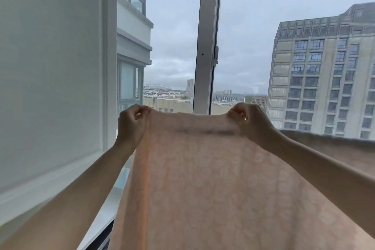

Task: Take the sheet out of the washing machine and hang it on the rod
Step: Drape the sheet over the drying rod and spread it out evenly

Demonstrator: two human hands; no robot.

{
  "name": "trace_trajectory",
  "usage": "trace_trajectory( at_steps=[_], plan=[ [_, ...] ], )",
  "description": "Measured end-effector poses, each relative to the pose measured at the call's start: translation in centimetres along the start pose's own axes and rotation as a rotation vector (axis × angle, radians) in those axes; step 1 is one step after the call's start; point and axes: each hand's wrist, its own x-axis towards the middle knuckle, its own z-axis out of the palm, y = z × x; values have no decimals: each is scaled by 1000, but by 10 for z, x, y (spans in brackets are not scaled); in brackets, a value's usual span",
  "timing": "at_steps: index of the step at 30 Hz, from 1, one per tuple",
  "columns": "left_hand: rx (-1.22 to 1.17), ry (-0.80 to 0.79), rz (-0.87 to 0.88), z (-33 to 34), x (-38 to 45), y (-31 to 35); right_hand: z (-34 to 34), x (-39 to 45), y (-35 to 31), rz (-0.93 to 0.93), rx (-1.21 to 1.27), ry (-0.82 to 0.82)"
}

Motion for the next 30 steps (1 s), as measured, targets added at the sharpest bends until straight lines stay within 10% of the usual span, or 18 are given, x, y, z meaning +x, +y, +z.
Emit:
trace_trajectory(
  at_steps=[19,30],
  plan=[
    [661,-405,576,53,-46,6,-39,-38,32,-172,-212,89],
    [601,-424,721,89,-67,33,-57,-62,45,-197,-398,109]
  ],
)
